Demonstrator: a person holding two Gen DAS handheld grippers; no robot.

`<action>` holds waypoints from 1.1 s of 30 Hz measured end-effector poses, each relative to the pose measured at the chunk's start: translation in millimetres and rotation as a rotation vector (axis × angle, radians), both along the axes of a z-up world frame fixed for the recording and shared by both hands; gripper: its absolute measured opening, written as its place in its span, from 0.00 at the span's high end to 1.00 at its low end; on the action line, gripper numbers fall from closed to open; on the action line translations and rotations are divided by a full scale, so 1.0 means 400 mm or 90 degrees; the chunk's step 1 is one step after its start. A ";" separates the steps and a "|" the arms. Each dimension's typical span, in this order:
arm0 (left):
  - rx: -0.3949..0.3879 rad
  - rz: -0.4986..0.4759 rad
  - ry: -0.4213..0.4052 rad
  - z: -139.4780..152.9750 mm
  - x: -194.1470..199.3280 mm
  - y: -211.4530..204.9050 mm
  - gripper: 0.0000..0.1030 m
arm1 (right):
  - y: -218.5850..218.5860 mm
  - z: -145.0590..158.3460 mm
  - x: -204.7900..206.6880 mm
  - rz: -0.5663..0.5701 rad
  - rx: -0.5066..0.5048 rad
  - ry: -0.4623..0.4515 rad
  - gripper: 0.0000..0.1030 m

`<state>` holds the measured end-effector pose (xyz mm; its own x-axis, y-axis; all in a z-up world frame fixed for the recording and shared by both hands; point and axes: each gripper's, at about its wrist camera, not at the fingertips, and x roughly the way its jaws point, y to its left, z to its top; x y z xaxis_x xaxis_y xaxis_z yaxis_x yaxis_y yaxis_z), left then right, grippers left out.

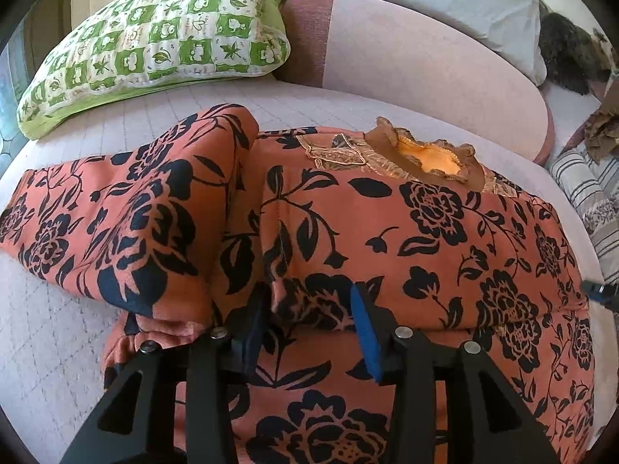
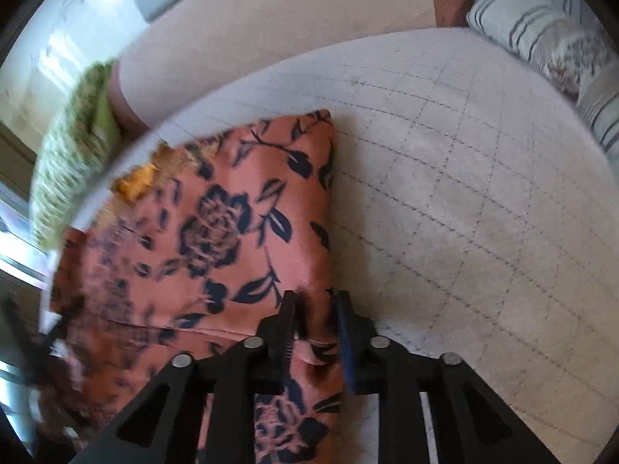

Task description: Fold small clothes

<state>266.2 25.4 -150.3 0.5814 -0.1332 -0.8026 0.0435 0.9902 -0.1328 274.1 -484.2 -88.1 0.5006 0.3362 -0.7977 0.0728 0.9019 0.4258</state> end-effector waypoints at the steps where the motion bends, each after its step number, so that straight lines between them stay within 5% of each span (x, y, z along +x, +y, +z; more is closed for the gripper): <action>1: 0.001 -0.001 -0.001 -0.001 0.000 0.000 0.57 | -0.005 0.016 0.003 -0.018 0.005 -0.014 0.35; 2: 0.003 -0.002 -0.003 -0.002 0.000 -0.002 0.56 | -0.013 0.032 0.011 -0.040 0.006 -0.036 0.24; 7: -0.006 -0.003 -0.007 -0.004 -0.002 0.002 0.54 | 0.032 0.028 0.121 -0.023 0.031 -0.057 0.26; 9: -0.010 -0.003 -0.005 -0.004 -0.001 0.003 0.54 | 0.043 -0.019 0.171 -0.025 -0.007 -0.028 0.49; 10: -0.011 -0.004 -0.005 -0.003 -0.001 0.004 0.54 | 0.037 -0.049 0.187 -0.047 -0.033 -0.003 0.83; 13: -0.022 -0.006 -0.005 0.000 -0.005 0.008 0.52 | 0.002 -0.054 0.170 -0.096 0.023 -0.005 0.84; 15: -0.031 -0.009 0.006 0.010 -0.010 0.014 0.51 | 0.012 -0.040 0.154 -0.089 0.037 0.006 0.76; 16: -0.041 -0.010 0.010 0.019 -0.017 0.020 0.51 | 0.019 -0.029 0.141 -0.091 0.044 0.004 0.58; 17: -0.071 -0.011 0.010 0.040 -0.034 0.040 0.51 | 0.028 -0.010 0.111 -0.095 0.041 -0.009 0.25; 18: -0.097 -0.009 0.005 0.059 -0.052 0.061 0.49 | 0.036 0.014 0.063 -0.110 0.028 -0.037 0.16; 21: -0.173 0.006 -0.037 0.131 -0.120 0.159 0.35 | 0.094 0.057 -0.050 -0.086 0.001 -0.104 0.15; 24: -0.236 0.119 -0.081 0.166 -0.171 0.331 0.24 | 0.153 0.048 -0.163 -0.047 0.002 -0.123 0.15; 29: -0.380 0.337 -0.024 0.058 -0.116 0.656 0.24 | 0.220 -0.010 -0.239 -0.027 0.003 -0.124 0.15; 33: -0.397 0.416 -0.021 0.015 -0.061 0.791 0.25 | 0.236 -0.020 -0.237 -0.005 0.001 -0.124 0.15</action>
